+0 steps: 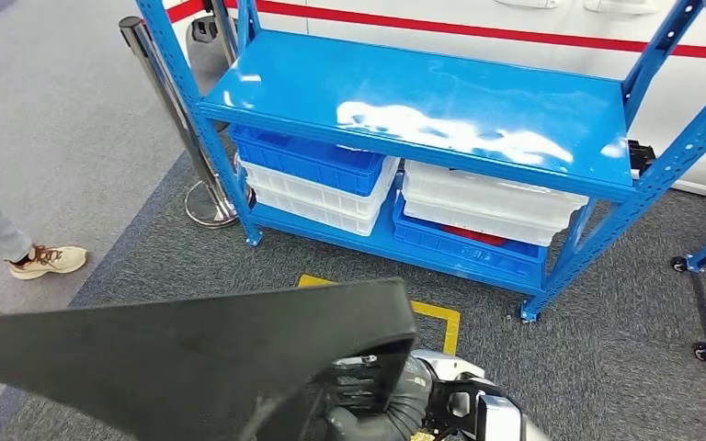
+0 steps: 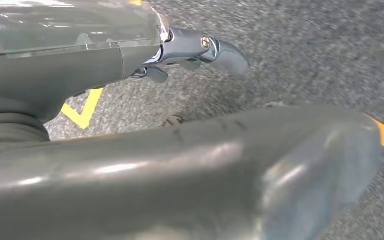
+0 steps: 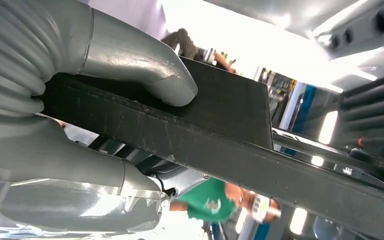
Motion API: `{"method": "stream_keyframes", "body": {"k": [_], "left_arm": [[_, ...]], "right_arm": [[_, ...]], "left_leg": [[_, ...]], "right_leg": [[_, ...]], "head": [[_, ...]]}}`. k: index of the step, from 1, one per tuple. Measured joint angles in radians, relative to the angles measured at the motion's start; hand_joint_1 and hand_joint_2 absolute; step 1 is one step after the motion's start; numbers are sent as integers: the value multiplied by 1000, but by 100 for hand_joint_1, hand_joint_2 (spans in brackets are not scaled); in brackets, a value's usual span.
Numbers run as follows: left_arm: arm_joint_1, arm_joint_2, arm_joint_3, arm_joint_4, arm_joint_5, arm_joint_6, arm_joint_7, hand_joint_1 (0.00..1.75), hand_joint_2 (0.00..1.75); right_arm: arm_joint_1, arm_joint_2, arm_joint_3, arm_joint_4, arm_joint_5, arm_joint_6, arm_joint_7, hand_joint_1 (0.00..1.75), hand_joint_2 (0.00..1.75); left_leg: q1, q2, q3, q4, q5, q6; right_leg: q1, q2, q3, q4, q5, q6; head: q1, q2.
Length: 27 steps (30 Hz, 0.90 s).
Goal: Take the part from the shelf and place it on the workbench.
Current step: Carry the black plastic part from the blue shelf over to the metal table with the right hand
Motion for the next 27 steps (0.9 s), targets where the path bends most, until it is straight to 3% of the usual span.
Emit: {"method": "stream_keyframes", "body": {"k": [2, 4, 5, 7, 8, 10, 12, 13, 14, 15, 16, 17, 19, 21, 23, 25, 27], "left_arm": [[1, 0, 4, 0, -8, -2, -1, 0, 0], [-3, -1, 5, -1, -12, -2, -1, 0, 0], [-4, -1, 6, -1, -13, -1, 0, 0, 0], [-4, -1, 9, -2, -15, 3, 2, 0, 0], [-3, -2, 11, -2, -17, 6, 2, 0, 0], [-4, -5, 12, -2, -24, 13, 3, 0, 0], [-8, -8, 12, -2, -30, 17, 1, 0, 0], [-9, -10, 12, -2, -32, 17, -1, 0, 0], [-9, -12, 12, -2, -35, 17, -3, 0, 0], [-9, -14, 12, -2, -39, 17, -7, 0, 0], [-8, -16, 12, -2, -44, 17, -13, 0, 0], [-7, -18, 12, -2, -51, 18, -20, 0, 0], [-7, -26, 11, -2, -63, 19, -34, 0, 0], [-6, -30, 10, -3, -68, 20, -41, 0, 0], [-2, -31, 10, -3, -70, 20, -44, 0, 0], [1, -35, 10, -3, -71, 19, -45, 0, 0], [-2, -37, 10, -3, -71, 13, -46, 0, 0]], "right_arm": [[-8, 18, 15, 18, -5, 4, 10, 175, 175], [-14, 29, 26, 28, -10, 14, 13, 175, 175], [-17, 32, 29, 32, -13, 20, 12, 175, 175], [-24, 34, 34, 38, -21, 31, 9, 175, 175], [-27, 34, 36, 41, -24, 35, 9, 175, 175], [-33, 35, 39, 46, -28, 42, 7, 175, 175], [-35, 34, 39, 55, -26, 47, 2, 175, 175], [-35, 34, 40, 61, -24, 48, -1, 175, 175], [-35, 33, 40, 68, -22, 48, -4, 175, 175], [-35, 33, 41, 75, -19, 48, -6, 175, 175], [-36, 33, 41, 82, -15, 48, -8, 175, 175], [-36, 33, 42, 87, -11, 46, -9, 175, 175], [-38, 33, 43, 97, -5, 43, -9, 175, 175], [-38, 33, 44, 105, -1, 39, -9, 175, 175], [-40, 34, 46, 113, 3, 35, -9, 175, 175], [-43, 37, 52, 120, 9, 35, -9, 175, 175], [-45, 40, 59, 129, 16, 36, -9, 175, 175]], "left_leg": [[3, 27, 71, -132, 61, -3], [-1, 56, 125, -236, 94, 5], [-4, 62, 131, -253, 95, 11], [-7, 43, 125, -253, 100, 26], [-6, 35, 124, -256, 104, 33], [-3, 18, 122, -261, 113, 48], [-4, -2, 116, -262, 119, 57], [-6, -14, 113, -261, 120, 59], [-7, -28, 111, -259, 121, 60], [-8, -41, 109, -257, 122, 61], [-9, -56, 109, -254, 122, 60], [-10, -70, 108, -251, 122, 59], [-9, -95, 101, -243, 123, 53], [-4, -118, 89, -240, 127, 39], [0, -130, 81, -242, 131, 25], [-3, -85, 63, -207, 109, 15], [-4, -22, 12, -98, 49, 7]], "right_leg": [[-1, -22, 1, 4, -3, 5], [4, -41, 3, 6, -6, 14], [6, -49, 4, 6, -6, 19], [8, -63, 6, 5, -5, 29], [6, -56, 5, 9, -10, 35], [1, -10, -17, 64, -52, 43], [0, 36, -71, 187, -121, 42], [1, 43, -99, 248, -145, 41], [1, 46, -114, 281, -150, 39], [2, 48, -113, 281, -137, 37], [2, 52, -94, 246, -109, 33], [2, 65, -60, 177, -72, 28], [0, 112, -4, 59, -29, 22], [2, 136, 9, 22, -24, 22], [3, 114, 10, 12, -17, 18], [-2, 86, 16, 0, -10, 7], [-2, 55, 19, -6, -8, 1]], "head": [[0, 0], [0, 0], [0, 0], [0, 0], [0, 0], [1, 0], [1, 0], [1, 0], [1, 0], [1, 0], [1, 0], [1, 0], [-1, 0], [-3, 0], [-3, 0], [-7, 0], [-13, 0]]}}
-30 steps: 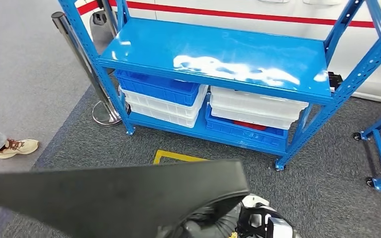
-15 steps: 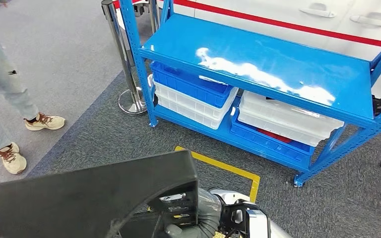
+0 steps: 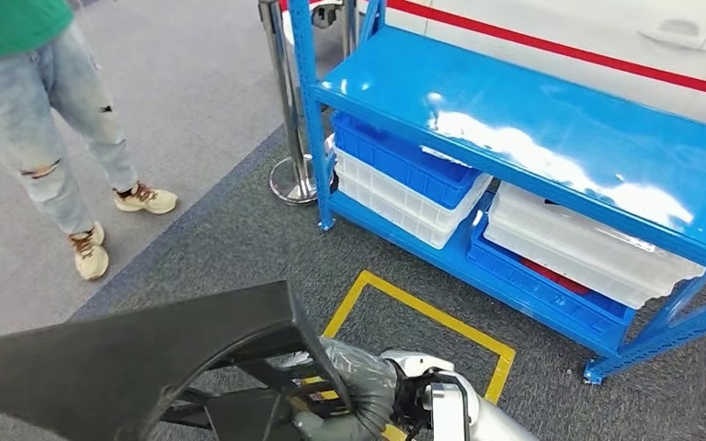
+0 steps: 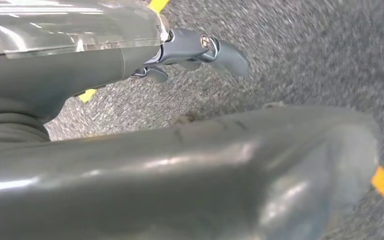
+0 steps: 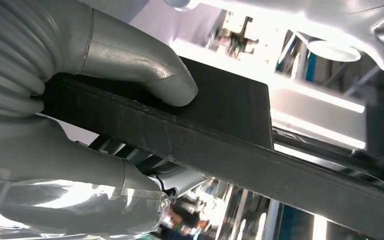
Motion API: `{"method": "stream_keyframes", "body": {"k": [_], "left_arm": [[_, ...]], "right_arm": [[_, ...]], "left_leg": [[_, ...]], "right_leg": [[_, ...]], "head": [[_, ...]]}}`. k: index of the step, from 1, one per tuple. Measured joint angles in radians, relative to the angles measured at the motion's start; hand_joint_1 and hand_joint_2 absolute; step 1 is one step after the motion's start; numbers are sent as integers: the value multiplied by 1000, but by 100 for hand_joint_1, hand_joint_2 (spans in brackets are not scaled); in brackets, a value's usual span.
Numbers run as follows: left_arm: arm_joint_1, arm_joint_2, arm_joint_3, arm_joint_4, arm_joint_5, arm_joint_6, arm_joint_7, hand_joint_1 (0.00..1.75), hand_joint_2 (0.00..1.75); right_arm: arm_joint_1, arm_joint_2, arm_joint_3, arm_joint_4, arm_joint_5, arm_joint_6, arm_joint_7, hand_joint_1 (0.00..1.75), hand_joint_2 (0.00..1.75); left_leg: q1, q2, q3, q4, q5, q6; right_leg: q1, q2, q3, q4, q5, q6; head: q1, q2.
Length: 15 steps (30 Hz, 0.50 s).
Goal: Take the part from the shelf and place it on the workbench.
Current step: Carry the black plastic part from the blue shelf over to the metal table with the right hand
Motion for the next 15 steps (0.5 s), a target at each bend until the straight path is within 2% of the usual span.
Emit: {"method": "stream_keyframes", "body": {"k": [1, 2, 3, 4, 5, 6, 7, 8, 9, 11, 12, 13, 15], "left_arm": [[-2, -1, 0, 0, 0, -4, 0, 0, 0], [-2, -2, 0, 0, 1, -9, 0, 0, 0], [-1, -3, 0, 0, 1, -14, 0, 0, 0], [1, -4, 0, 0, 1, -17, 0, 0, 0], [3, -4, 0, 0, 1, -21, -1, 0, 0], [3, -5, 0, 0, 1, -23, -2, 0, 0], [2, -5, 0, 0, 0, -25, -2, 0, 0], [1, -5, 0, 0, -1, -27, -2, 0, 0], [1, -6, 0, 0, -2, -29, -2, 0, 0], [4, -6, 1, 0, -4, -32, 0, 0, 0], [6, -7, 1, 0, -4, -33, 0, 0, 0], [8, -9, 1, 0, -4, -33, 1, 0, 0], [9, -12, 2, 0, -4, -33, 2, 0, 0]], "right_arm": [[-1, 1, 3, 6, 3, 0, 0, 175, 175], [-1, 1, 7, 12, 7, 0, 0, 175, 175], [-2, 2, 11, 18, 11, 0, 0, 175, 175], [-3, 2, 15, 22, 14, 0, 0, 175, 175], [-5, 3, 18, 26, 16, -1, 0, 175, 175], [-8, 5, 21, 30, 19, -2, 0, 175, 175], [-11, 6, 23, 33, 21, -3, 0, 175, 175], [-14, 8, 26, 36, 23, -4, 0, 175, 175], [-16, 9, 28, 40, 26, -6, 0, 175, 175], [-19, 10, 34, 47, 30, -11, 0, 175, 175], [-20, 11, 36, 51, 32, -14, 0, 175, 175], [-22, 12, 38, 55, 34, -17, 0, 175, 175], [-24, 12, 41, 62, 35, -23, 0, 175, 175]], "left_leg": [[2, 14, -32, 67, -28, -4], [4, 19, -54, 115, -44, -7], [5, 22, -59, 131, -41, -9], [6, 26, -41, 102, -20, -10], [7, 35, -4, 38, 13, -9], [5, 55, 38, -40, 39, -6], [1, 70, 72, -103, 58, 0], [-3, 80, 93, -142, 67, 8], [-7, 82, 98, -156, 67, 15], [-10, 61, 94, -156, 70, 28], [-8, 52, 96, -160, 73, 34], [-6, 43, 98, -165, 77, 41], [-2, 23, 100, -171, 83, 52]], "right_leg": [[1, -17, -1, 0, 0, -1], [1, -34, -1, 1, -1, -1], [2, -50, -1, 1, -2, 0], [2, -63, -1, 2, -3, 1], [2, -75, 1, 2, -5, 3], [2, -87, 3, 3, -7, 6], [5, -97, 4, 3, -9, 10], [7, -106, 6, 4, -11, 14], [9, -114, 7, 3, -12, 19], [10, -130, 11, 1, -12, 30], [9, -123, 13, 4, -17, 36], [7, -103, 8, 21, -33, 39], [3, -43, -34, 118, -93, 41]], "head": [[-1, 0], [-1, 0], [-1, 0], [-1, 0], [-1, 0], [-1, 0], [-1, 0], [-1, 0], [0, 0], [0, 0], [0, 0], [1, 0], [2, 0]]}}
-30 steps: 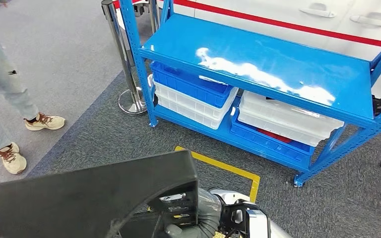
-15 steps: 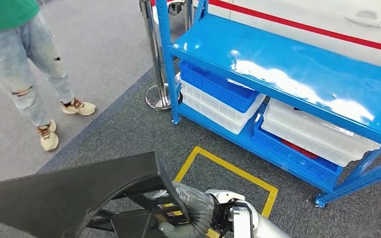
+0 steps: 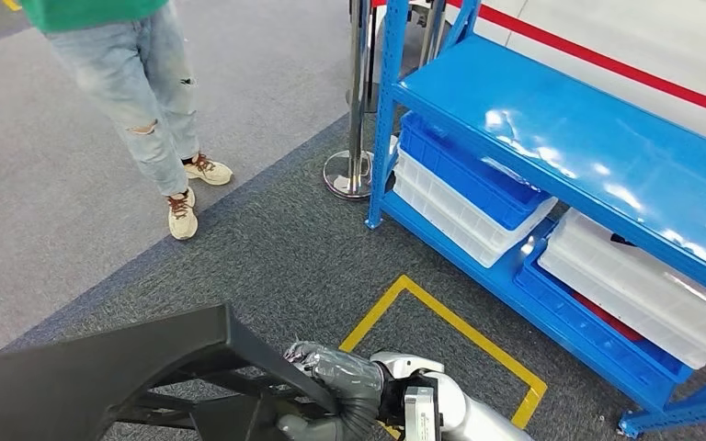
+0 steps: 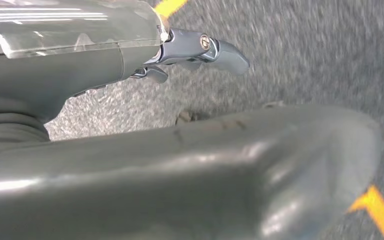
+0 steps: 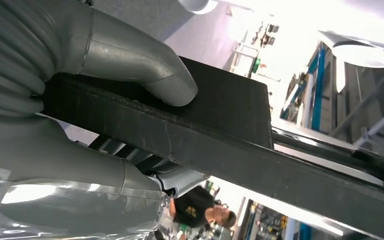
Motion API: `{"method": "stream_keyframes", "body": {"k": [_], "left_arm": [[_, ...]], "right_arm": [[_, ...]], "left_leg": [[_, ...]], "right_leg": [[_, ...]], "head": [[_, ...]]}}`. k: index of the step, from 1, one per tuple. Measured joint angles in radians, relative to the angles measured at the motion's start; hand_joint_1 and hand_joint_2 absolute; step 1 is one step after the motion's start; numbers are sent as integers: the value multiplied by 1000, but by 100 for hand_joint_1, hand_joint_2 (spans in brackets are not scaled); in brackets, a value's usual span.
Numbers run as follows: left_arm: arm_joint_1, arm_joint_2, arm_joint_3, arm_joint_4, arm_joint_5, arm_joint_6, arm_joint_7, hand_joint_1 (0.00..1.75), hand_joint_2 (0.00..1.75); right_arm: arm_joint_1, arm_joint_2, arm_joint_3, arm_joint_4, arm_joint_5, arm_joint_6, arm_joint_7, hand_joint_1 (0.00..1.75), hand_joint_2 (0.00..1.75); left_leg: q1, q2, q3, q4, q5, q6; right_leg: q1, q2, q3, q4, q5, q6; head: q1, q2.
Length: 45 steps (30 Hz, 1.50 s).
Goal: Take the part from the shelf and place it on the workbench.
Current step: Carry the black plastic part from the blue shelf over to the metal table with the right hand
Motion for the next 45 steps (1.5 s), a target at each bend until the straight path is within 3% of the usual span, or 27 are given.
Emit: {"method": "stream_keyframes", "body": {"k": [2, 4, 5, 7, 9, 11, 12, 14, 16, 18, 19, 21, 23, 25, 27, 29, 31, 33, 34, 35, 36, 38, 40, 42, 43, 45], "left_arm": [[-2, 0, 1, 0, 0, 1, 0, 0, 0], [-1, -1, 2, 0, -1, 3, -2, 0, 0], [0, -1, 4, 0, -2, 4, -4, 0, 0], [-1, -1, 8, 0, -2, 7, -8, 0, 0], [-2, -2, 14, 0, 1, 8, -11, 0, 0], [1, 0, 21, 0, 3, 11, -15, 0, 0], [4, 1, 24, 0, 5, 12, -18, 0, 0], [7, 2, 30, 0, 7, 13, -28, 0, 0], [2, 2, 34, 0, 7, 10, -39, 0, 0], [-4, 3, 37, 0, 5, 6, -48, 0, 0], [-4, 4, 38, 0, 2, 3, -51, 0, 0], [-4, 6, 41, 0, -2, -4, -59, 0, 0], [-9, 8, 42, 0, -8, -15, -66, 0, 0], [-15, 10, 42, 0, -12, -24, -70, 0, 0], [-15, 11, 43, 0, -13, -26, -73, 0, 0], [-14, 12, 44, 0, -13, -25, -75, 0, 0], [-17, 12, 44, 0, -15, -22, -76, 0, 0], [-21, 12, 44, 0, -19, -19, -76, 0, 0], [-21, 12, 44, 0, -22, -19, -76, 0, 0], [-21, 12, 44, 0, -23, -18, -76, 0, 0], [-21, 12, 44, 0, -24, -19, -76, 0, 0], [-23, 11, 44, 0, -27, -19, -70, 0, 0], [-23, 11, 44, 0, -30, -21, -61, 0, 0], [-21, 12, 44, 0, -32, -23, -55, 0, 0], [-19, 12, 45, 0, -35, -26, -53, 0, 0], [-19, 12, 45, 0, -40, -34, -54, 0, 0]], "right_arm": [[1, -1, 4, 8, 0, -2, 0, 175, 175], [2, -2, 9, 16, -1, -3, 0, 175, 175], [1, -3, 12, 18, -2, -4, 1, 175, 175], [-2, -3, 15, 18, -5, -7, 0, 175, 175], [-4, -4, 18, 16, -6, -12, 0, 175, 175], [-4, -5, 22, 13, -6, -15, 0, 175, 175], [-5, -5, 25, 9, -6, -17, 0, 175, 175], [-7, -4, 30, -1, -4, -19, 0, 175, 175], [-8, -6, 34, -6, 2, -22, -1, 175, 175], [-8, -10, 37, -3, 10, -25, -1, 175, 175], [-9, -11, 39, -1, 14, -25, 0, 175, 175], [-17, -12, 44, 1, 18, -20, -1, 175, 175], [-31, -12, 54, 4, 20, -12, -1, 175, 175], [-44, -12, 65, 10, 24, -4, -1, 175, 175], [-53, -12, 76, 15, 31, 0, -1, 175, 175], [-63, -12, 86, 19, 40, 0, -1, 175, 175], [-71, -15, 94, 23, 50, -7, -1, 175, 175], [-74, -22, 103, 30, 61, -18, -1, 175, 175], [-73, -26, 107, 34, 67, -26, -1, 175, 175], [-74, -29, 111, 36, 72, -33, -1, 175, 175], [-74, -31, 114, 38, 77, -41, -1, 175, 175], [-80, -33, 119, 40, 83, -56, -1, 175, 175], [-87, -35, 126, 42, 87, -67, 1, 175, 175], [-96, -35, 132, 44, 82, -72, 6, 175, 175], [-106, -34, 134, 45, 74, -72, 11, 175, 175], [-138, -28, 137, 51, 46, -65, 27, 175, 175]], "left_leg": [[-2, -24, -3, 2, 2, 4], [-4, -53, -5, 6, 2, 4], [-5, -69, -6, 10, 1, 3], [-5, -96, -10, 21, -2, -3], [-3, -118, -21, 29, -2, -13], [0, -138, -31, 29, 1, -26], [1, -132, -34, 32, 0, -32], [-1, -80, -53, 72, -25, -44], [0, -19, -105, 186, -85, -54], [6, -3, -157, 295, -124, -62], [8, 0, -158, 300, -117, -64], [12, 15, -101, 197, -57, -66], [6, 51, -33, 71, -16, -56], [-3, 62, -16, 30, -14, -39], [-3, 38, -17, 25, -9, -23], [0, 18, -12, 16, -4, -9], [1, -3, -12, 13, -1, 0], [-1, -31, -14, 15, 0, 4], [-2, -47, -14, 17, -1, 4], [-2, -62, -14, 20, -1, 3], [-2, -78, -14, 23, -3, 2], [-3, -106, -18, 32, -6, -4], [-1, -129, -27, 36, -6, -15], [4, -148, -34, 34, -3, -29], [4, -133, -38, 40, -7, -36], [2, -69, -68, 102, -39, -45]], "right_leg": [[0, 30, -62, 125, -53, -2], [1, 36, -80, 151, -36, -4], [0, 42, -62, 107, 0, -7], [-1, 83, -6, -22, 62, -13], [-2, 115, 21, -90, 81, -14], [-1, 103, 21, -95, 82, -17], [-2, 92, 23, -99, 85, -22], [-6, 68, 27, -106, 88, -31], [-3, 38, 30, -107, 86, -37], [-1, 2, 30, -107, 83, -39], [-1, -14, 31, -107, 82, -39], [-2, -40, 35, -106, 78, -34], [2, -61, 40, -105, 72, -26], [6, -80, 44, -106, 69, -16], [5, -90, 50, -108, 65, -3], [1, -51, 40, -77, 39, 6], [-1, 8, -12, 31, -20, 6], [1, 30, -77, 152, -59, 4], [2, 34, -93, 173, -52, 2], [2, 38, -90, 155, -26, 0], [2, 47, -71, 100, 15, -3], [-2, 96, -23, -24, 77, -11], [-2, 126, -3, -80, 90, -15], [0, 107, 0, -87, 91, -22], [0, 95, 2, -91, 93, -28], [-2, 67, 9, -99, 95, -39]], "head": [[0, 0], [0, 0], [0, 0], [0, 0], [-1, 0], [0, 0], [-1, 0], [-8, 0], [-14, 0], [-14, 0], [-14, 0], [-14, 0], [-14, 0], [-13, 0], [-13, 0], [-12, 0], [-11, 0], [-11, 0], [-11, 0], [-11, 0], [-11, 0], [-11, 0], [-11, 0], [-11, 0], [-12, 0], [-15, 0]]}}
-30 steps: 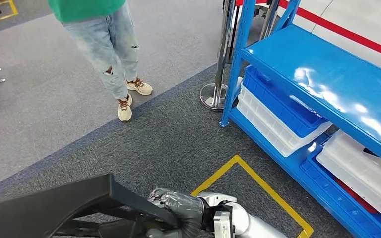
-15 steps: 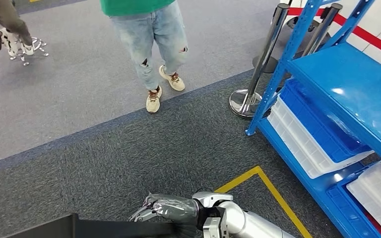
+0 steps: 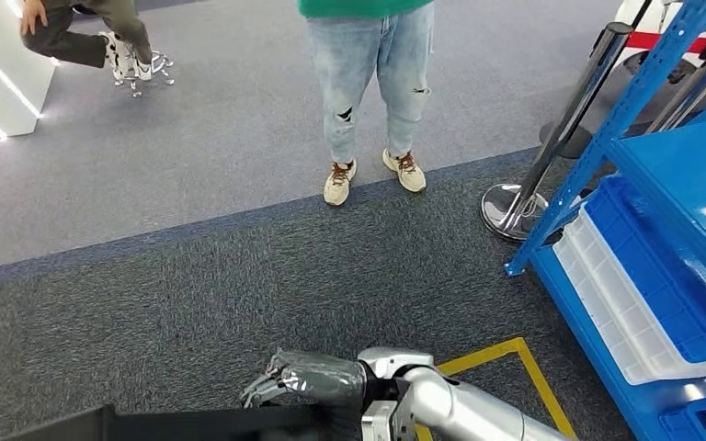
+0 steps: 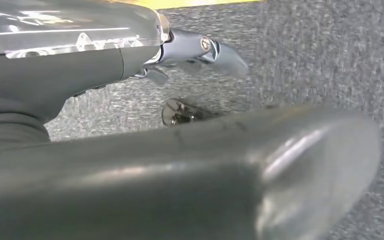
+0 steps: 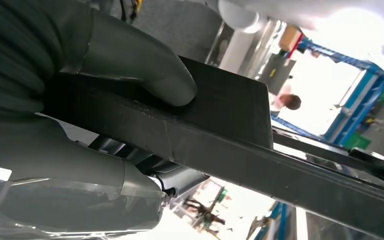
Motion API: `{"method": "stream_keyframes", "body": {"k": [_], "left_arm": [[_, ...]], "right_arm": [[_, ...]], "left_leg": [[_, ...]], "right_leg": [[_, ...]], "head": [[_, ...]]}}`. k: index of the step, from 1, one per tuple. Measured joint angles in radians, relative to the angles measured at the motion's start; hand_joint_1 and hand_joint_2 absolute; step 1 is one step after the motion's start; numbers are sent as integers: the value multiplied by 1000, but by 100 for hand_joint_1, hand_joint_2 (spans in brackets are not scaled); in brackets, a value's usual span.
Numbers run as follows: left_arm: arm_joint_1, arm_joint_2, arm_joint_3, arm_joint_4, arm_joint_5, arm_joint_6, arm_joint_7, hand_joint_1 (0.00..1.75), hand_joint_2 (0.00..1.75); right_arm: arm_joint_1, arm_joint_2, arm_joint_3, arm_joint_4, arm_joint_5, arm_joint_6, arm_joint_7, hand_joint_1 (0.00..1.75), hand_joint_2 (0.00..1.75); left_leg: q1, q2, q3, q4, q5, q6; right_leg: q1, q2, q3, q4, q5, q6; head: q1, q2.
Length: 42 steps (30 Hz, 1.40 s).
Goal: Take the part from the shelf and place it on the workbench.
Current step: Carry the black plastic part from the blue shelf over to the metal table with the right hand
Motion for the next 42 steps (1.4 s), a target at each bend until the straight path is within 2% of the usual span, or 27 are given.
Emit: {"method": "stream_keyframes", "body": {"k": [1, 2, 4, 5, 6, 8, 10, 12, 13, 15, 17, 18, 19, 20, 22, 24, 26, 28, 30, 32, 34, 35, 36, 37, 39, 41, 42], "left_arm": [[-2, -1, 0, 0, -3, -4, -2, 0, 0], [-5, -1, 0, 0, -4, -8, -6, 0, 0], [-7, -1, 0, 0, -6, -14, -12, 0, 0], [-6, -1, 0, 0, -6, -16, -15, 0, 0], [-6, -1, 0, 0, -5, -16, -18, 0, 0], [-6, 0, 2, 0, -3, -13, -23, 0, 0], [-9, 0, 3, 0, -2, -9, -25, 0, 0], [-8, 0, 4, 0, -4, -4, -25, 0, 0], [-5, -2, 4, 0, -6, -2, -25, 0, 0], [-3, -4, 5, 0, -11, -2, -25, 0, 0], [-6, -7, 5, 0, -15, -3, -25, 0, 0], [-7, -8, 5, 0, -17, -3, -25, 0, 0], [-8, -9, 5, 0, -18, -3, -24, 0, 0], [-8, -10, 5, 0, -19, -2, -23, 0, 0], [-7, -13, 5, 0, -20, 1, -21, 0, 0], [-8, -17, 5, 1, -21, 2, -20, 0, 0], [-8, -19, 5, 1, -23, 3, -17, 0, 0], [-4, -19, 5, 2, -26, 5, -12, 0, 0], [-2, -20, 5, 4, -30, 7, -7, 0, 0], [-6, -21, 5, 5, -33, 7, -6, 0, 0], [-9, -21, 5, 5, -34, 7, -6, 0, 0], [-7, -21, 5, 5, -35, 7, -6, 0, 0], [-6, -21, 5, 5, -35, 7, -7, 0, 0], [-4, -21, 5, 5, -35, 7, -8, 0, 0], [-6, -21, 5, 5, -35, 8, -10, 0, 0], [-10, -20, 5, 5, -36, 8, -12, 0, 0], [-9, -20, 5, 5, -36, 9, -12, 0, 0]], "right_arm": [[-18, 4, 0, 6, -14, 5, 9, 175, 175], [-35, 8, 0, 16, -26, 10, 17, 175, 175], [-62, 19, 0, 40, -36, 20, 27, 175, 175], [-72, 26, 0, 52, -37, 23, 29, 175, 175], [-82, 33, 0, 63, -37, 27, 29, 175, 175], [-102, 47, 0, 81, -37, 32, 26, 175, 175], [-121, 59, 0, 96, -37, 35, 19, 175, 175], [-132, 65, 0, 106, -37, 38, 11, 175, 175], [-136, 67, 0, 107, -37, 38, 10, 175, 175], [-143, 68, -1, 107, -38, 39, 9, 175, 175], [-144, 63, -2, 106, -39, 39, 9, 175, 175], [-141, 60, -3, 106, -38, 38, 11, 175, 175], [-137, 56, -3, 105, -35, 38, 12, 175, 175], [-134, 53, -3, 102, -31, 37, 12, 175, 175], [-132, 49, -3, 91, -21, 35, 13, 175, 175], [-131, 43, -3, 80, -15, 34, 13, 175, 175], [-130, 36, -3, 72, -7, 33, 14, 175, 175], [-129, 31, -3, 64, 9, 31, 16, 175, 175], [-129, 29, -3, 55, 27, 27, 16, 175, 175], [-127, 24, -3, 49, 38, 24, 16, 175, 175], [-120, 16, -3, 47, 47, 22, 16, 175, 175], [-116, 13, -3, 45, 51, 19, 16, 175, 175], [-113, 10, -3, 42, 55, 17, 15, 175, 175], [-112, 9, -3, 39, 59, 15, 15, 175, 175], [-112, 7, -3, 30, 63, 12, 15, 175, 175], [-112, 5, -3, 24, 66, 11, 15, 175, 175], [-112, 4, -4, 22, 69, 11, 14, 175, 175]], "left_leg": [[-1, 37, -28, 59, -28, -4], [0, 56, -62, 125, -57, -6], [1, 67, -103, 206, -78, -9], [1, 70, -95, 193, -63, -7], [0, 76, -68, 142, -34, -4], [-8, 115, 8, 3, 19, 9], [-19, 139, 43, -67, 33, 26], [-21, 120, 42, -76, 34, 38], [-19, 109, 45, -81, 37, 42], [-12, 88, 53, -93, 44, 52], [-10, 65, 53, -96, 47, 57], [-10, 51, 53, -95, 47, 59], [-10, 36, 53, -94, 47, 58], [-10, 21, 52, -91, 46, 58], [-8, -8, 52, -83, 42, 53], [-9, -32, 45, -72, 37, 44], [-7, -52, 37, -68, 37, 32], [-2, -61, 32, -69, 37, 20], [-4, -16, 13, -29, 13, 11], [-5, 45, -42, 86, -46, 4], [-2, 66, -101, 202, -90, 0], [-2, 69, -109, 218, -88, 1], [-2, 72, -93, 190, -66, 3], [-3, 81, -58, 128, -34, 7], [-13, 124, 19, -13, 14, 21], [-25, 145, 47, -70, 21, 35], [-27, 132, 45, -72, 23, 40]], "right_leg": [[3, -15, 2, -1, -1, -4], [5, -31, 3, -1, -2, -6], [9, -64, 4, 0, -4, -8], [10, -79, 5, 0, -6, -8], [12, -94, 7, 0, -8, -7], [17, -118, 12, 0, -12, -4], [21, -140, 15, -1, -16, 3], [23, -159, 20, -4, -19, 12], [21, -151, 22, -2, -23, 18], [17, -96, 5, 46, -56, 26], [15, -42, -55, 168, -117, 29], [15, -34, -89, 231, -140, 29], [15, -31, -112, 269, -144, 29], [14, -30, -118, 270, -128, 29], [10, -13, -78, 161, -51, 28], [3, 27, -31, 45, -1, 28], [5, 40, -20, 15, 2, 24], [6, 18, -17, 9, 5, 13], [5, -6, -10, 2, 7, 1], [9, -33, -6, -1, 4, -7], [15, -63, -6, -1, 1, -10], [17, -77, -5, -1, -1, -11], [18, -90, -3, -1, -2, -11], [20, -102, 0, -1, -5, -10], [24, -125, 7, -1, -10, -5], [27, -145, 11, -1, -15, 3], [28, -155, 13, -3, -16, 7]], "head": [[-2, 0], [-2, 0], [-2, 0], [-3, 0], [-2, 0], [-2, 0], [-2, 0], [-2, 0], [-1, 0], [0, 0], [0, 0], [1, 0], [1, 0], [1, 0], [1, 0], [1, 0], [0, 0], [0, 0], [-3, 0], [-6, 0], [-6, 0], [-6, 0], [-6, 0], [-6, 0], [-6, 0], [-5, 0], [-5, 0]]}}
